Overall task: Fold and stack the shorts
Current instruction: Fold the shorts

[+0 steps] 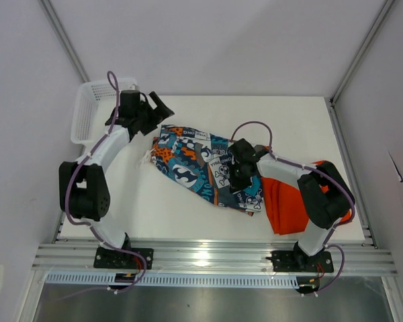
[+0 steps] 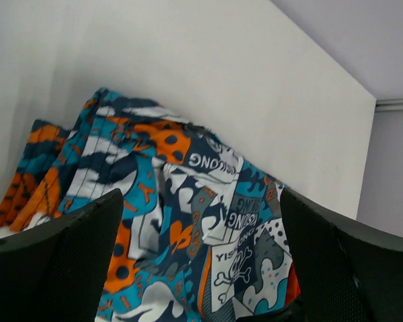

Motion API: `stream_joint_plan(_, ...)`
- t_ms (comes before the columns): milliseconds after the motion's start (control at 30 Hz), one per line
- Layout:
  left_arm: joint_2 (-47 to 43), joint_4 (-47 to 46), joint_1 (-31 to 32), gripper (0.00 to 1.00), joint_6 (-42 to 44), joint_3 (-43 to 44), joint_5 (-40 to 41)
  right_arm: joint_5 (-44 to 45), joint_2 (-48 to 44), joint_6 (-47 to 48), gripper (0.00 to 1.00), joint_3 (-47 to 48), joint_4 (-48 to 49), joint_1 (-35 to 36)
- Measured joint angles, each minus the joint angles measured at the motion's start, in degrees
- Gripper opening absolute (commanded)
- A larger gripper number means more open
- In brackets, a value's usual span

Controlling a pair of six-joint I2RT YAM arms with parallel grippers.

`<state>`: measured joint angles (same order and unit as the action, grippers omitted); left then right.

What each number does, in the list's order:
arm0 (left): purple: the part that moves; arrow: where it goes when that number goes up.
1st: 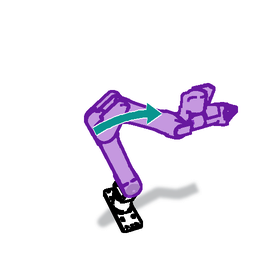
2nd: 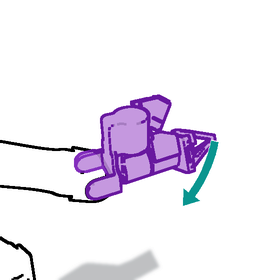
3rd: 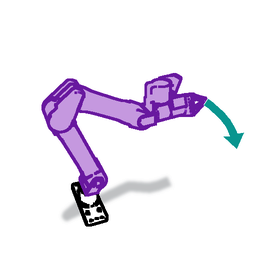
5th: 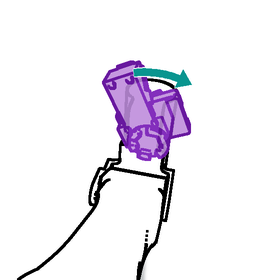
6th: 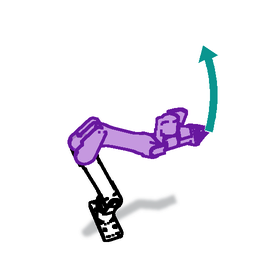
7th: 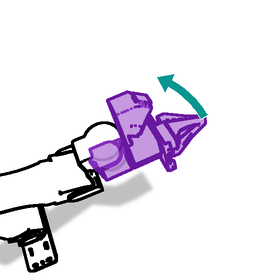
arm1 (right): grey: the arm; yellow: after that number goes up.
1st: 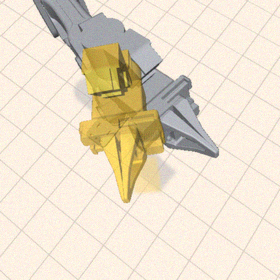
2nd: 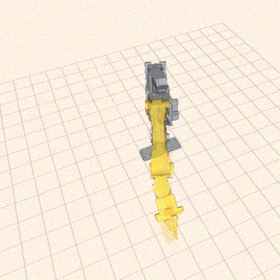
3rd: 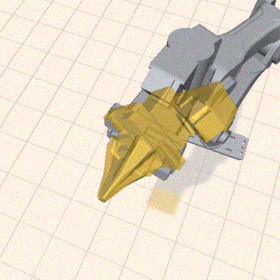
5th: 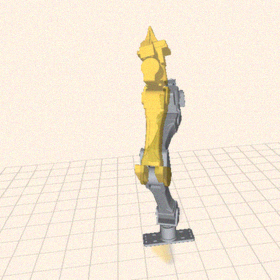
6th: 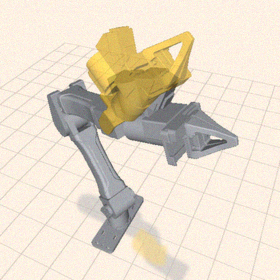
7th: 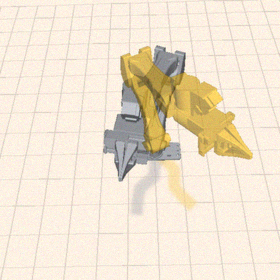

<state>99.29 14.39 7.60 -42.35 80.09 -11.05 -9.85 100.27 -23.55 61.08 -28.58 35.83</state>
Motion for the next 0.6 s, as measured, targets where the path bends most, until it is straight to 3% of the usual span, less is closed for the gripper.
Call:
stream_joint_plan(267,-15.6,1.2,0.0,0.99,0.4,-17.2,4.0,-4.3,-0.1,-0.4,0.10,13.3,0.8,-0.6)
stream_joint_plan(433,-26.4,4.2,-0.1,0.99,0.4,-21.6,8.2,-16.9,6.3,-6.2,0.08,22.5,14.4,0.3)
stream_joint_plan(600,-36.4,6.4,-0.5,0.99,-0.5,-22.1,13.6,-29.0,22.2,-17.9,0.08,31.0,32.2,0.7)
